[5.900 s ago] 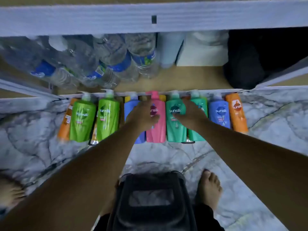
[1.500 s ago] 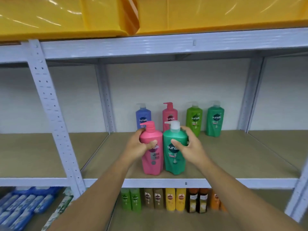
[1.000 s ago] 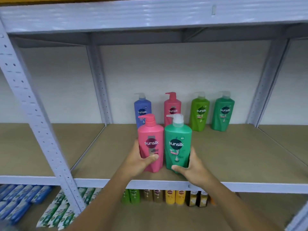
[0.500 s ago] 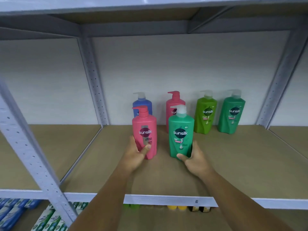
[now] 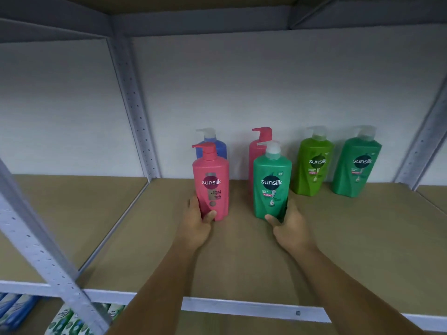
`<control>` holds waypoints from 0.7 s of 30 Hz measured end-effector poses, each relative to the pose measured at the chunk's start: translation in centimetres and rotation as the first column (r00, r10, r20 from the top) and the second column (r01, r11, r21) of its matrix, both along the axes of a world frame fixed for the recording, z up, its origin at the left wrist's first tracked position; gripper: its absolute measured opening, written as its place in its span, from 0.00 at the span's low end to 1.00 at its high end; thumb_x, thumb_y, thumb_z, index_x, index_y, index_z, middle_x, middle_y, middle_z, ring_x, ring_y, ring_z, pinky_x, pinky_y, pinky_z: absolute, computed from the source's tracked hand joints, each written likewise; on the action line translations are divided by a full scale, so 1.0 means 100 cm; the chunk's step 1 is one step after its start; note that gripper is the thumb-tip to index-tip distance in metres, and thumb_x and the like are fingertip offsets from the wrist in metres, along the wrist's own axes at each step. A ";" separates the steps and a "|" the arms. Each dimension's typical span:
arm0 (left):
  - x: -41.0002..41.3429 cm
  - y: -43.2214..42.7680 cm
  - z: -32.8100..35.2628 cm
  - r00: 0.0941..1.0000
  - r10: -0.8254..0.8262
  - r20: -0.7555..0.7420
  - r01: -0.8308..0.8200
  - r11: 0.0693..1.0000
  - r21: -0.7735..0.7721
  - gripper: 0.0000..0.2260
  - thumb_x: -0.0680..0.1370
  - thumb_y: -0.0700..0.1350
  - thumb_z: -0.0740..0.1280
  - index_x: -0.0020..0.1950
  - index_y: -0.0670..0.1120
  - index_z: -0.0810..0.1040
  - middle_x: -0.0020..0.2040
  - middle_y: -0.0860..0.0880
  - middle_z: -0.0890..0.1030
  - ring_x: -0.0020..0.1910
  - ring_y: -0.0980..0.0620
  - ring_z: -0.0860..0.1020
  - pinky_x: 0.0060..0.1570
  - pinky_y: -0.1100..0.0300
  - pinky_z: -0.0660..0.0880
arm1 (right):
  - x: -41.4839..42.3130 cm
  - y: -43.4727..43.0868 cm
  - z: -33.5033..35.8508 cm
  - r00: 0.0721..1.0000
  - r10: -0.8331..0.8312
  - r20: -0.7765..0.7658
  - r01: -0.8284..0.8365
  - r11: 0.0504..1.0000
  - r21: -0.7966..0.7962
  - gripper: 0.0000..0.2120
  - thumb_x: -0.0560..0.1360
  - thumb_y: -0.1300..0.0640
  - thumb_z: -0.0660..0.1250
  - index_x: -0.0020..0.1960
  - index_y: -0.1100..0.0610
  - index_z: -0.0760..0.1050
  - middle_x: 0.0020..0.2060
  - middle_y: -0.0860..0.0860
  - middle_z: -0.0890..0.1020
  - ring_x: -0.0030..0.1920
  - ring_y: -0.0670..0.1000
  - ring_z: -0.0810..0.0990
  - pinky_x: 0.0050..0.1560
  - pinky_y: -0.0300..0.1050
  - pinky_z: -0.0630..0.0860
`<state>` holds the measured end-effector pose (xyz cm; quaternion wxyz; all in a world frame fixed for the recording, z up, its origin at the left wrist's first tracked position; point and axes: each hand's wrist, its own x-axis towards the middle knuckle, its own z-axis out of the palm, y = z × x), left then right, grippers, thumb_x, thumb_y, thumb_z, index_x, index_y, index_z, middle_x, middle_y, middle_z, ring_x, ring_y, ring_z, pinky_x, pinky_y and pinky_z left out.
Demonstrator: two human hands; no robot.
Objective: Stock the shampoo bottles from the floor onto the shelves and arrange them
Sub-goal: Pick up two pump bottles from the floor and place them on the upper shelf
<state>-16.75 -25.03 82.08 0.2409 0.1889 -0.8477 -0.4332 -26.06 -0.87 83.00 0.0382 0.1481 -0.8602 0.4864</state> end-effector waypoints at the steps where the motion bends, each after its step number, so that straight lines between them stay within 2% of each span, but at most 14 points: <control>1: 0.001 0.000 0.000 1.000 -0.008 0.001 0.008 1.000 -0.002 0.22 0.78 0.45 0.70 0.70 0.48 0.69 0.61 0.48 0.77 0.60 0.49 0.77 0.62 0.54 0.72 | 0.000 0.000 0.000 1.000 -0.001 0.000 0.001 1.000 -0.004 0.29 0.74 0.57 0.74 0.71 0.55 0.67 0.61 0.50 0.81 0.61 0.54 0.79 0.55 0.40 0.70; 4: 0.001 -0.001 -0.003 1.000 -0.001 -0.002 0.001 0.999 -0.038 0.25 0.78 0.49 0.68 0.73 0.50 0.65 0.64 0.48 0.78 0.61 0.48 0.78 0.64 0.49 0.74 | 0.000 -0.001 0.000 1.000 -0.007 -0.008 0.007 1.000 -0.003 0.29 0.74 0.55 0.75 0.71 0.54 0.67 0.60 0.50 0.82 0.57 0.54 0.81 0.54 0.42 0.73; 7: 0.000 0.000 -0.004 1.000 0.023 -0.006 -0.023 0.996 -0.090 0.23 0.80 0.46 0.67 0.73 0.47 0.66 0.64 0.47 0.79 0.60 0.45 0.79 0.61 0.48 0.75 | 0.000 -0.003 -0.002 0.999 -0.029 -0.034 0.031 0.999 0.041 0.27 0.73 0.49 0.75 0.67 0.53 0.70 0.56 0.50 0.84 0.52 0.56 0.82 0.52 0.48 0.78; 11: 0.001 0.004 -0.002 0.999 0.034 -0.003 -0.034 0.989 -0.146 0.24 0.81 0.46 0.66 0.75 0.45 0.64 0.64 0.46 0.79 0.59 0.42 0.78 0.58 0.49 0.75 | -0.003 -0.007 -0.004 0.995 -0.060 -0.077 0.076 0.970 0.231 0.26 0.73 0.40 0.70 0.63 0.55 0.72 0.49 0.54 0.82 0.53 0.61 0.79 0.50 0.49 0.76; 14: 0.000 0.004 -0.001 0.998 0.061 0.023 -0.056 0.983 -0.177 0.26 0.81 0.48 0.65 0.77 0.45 0.62 0.64 0.45 0.79 0.60 0.38 0.77 0.58 0.46 0.75 | -0.009 -0.010 -0.011 0.990 -0.082 -0.116 0.119 0.925 0.362 0.29 0.74 0.35 0.64 0.62 0.57 0.70 0.56 0.59 0.79 0.57 0.65 0.76 0.59 0.54 0.73; 18: 0.000 0.005 -0.002 0.995 0.084 0.050 -0.073 0.977 -0.201 0.26 0.82 0.52 0.63 0.77 0.46 0.60 0.67 0.47 0.77 0.63 0.35 0.75 0.62 0.41 0.73 | -0.010 -0.010 -0.014 0.988 -0.098 -0.120 0.138 0.909 0.393 0.34 0.71 0.29 0.54 0.64 0.55 0.68 0.58 0.58 0.77 0.58 0.64 0.76 0.64 0.55 0.70; 21: -0.002 0.003 -0.004 0.996 0.075 0.055 -0.063 0.979 -0.196 0.27 0.82 0.53 0.62 0.78 0.47 0.58 0.68 0.48 0.77 0.64 0.37 0.75 0.63 0.41 0.73 | -0.010 -0.010 -0.014 0.986 -0.085 -0.142 0.137 0.900 0.415 0.32 0.74 0.31 0.56 0.64 0.55 0.68 0.58 0.58 0.78 0.59 0.63 0.76 0.65 0.55 0.69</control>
